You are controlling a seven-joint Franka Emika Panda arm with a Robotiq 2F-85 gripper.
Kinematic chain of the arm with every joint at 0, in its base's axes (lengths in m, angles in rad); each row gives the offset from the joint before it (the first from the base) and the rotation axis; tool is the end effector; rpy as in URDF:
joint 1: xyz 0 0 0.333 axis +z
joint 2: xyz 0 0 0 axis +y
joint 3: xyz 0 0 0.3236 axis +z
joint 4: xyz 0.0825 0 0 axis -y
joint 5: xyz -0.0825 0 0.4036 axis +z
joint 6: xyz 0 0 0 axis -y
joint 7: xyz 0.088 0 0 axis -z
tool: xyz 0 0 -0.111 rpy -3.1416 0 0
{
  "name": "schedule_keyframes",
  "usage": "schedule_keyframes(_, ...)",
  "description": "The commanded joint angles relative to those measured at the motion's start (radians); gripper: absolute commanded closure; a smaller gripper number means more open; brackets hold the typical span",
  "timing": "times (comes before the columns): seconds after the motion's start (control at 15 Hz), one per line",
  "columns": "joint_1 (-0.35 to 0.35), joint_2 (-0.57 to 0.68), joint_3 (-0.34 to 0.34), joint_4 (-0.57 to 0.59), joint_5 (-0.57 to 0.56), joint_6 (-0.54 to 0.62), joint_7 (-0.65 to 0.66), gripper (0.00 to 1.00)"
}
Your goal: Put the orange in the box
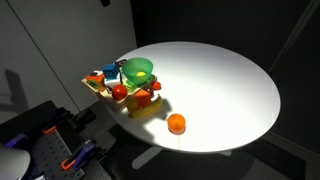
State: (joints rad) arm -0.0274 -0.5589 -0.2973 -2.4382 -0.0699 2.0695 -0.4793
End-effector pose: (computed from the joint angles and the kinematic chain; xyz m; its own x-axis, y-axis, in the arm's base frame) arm 0.3939 -0.1460 0.5039 0.9590 0.2070 0.1935 0.2110 -0.9775 -0.0005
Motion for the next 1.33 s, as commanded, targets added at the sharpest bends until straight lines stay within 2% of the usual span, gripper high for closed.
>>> schedule_keyframes(0.0, -0.019, 0.085, 0.038, 0.068, 0.009, 0.026, 0.068, 0.00)
schedule_keyframes(0.4, -0.054, 0.266, 0.079, 0.168, -0.031, 0.008, 0.167, 0.00)
schedule_keyframes(0.8, -0.094, 0.437, 0.080, 0.251, -0.050, -0.008, 0.176, 0.00)
schedule_keyframes(1.27, -0.146, 0.541, 0.067, 0.253, -0.044, 0.115, 0.123, 0.00)
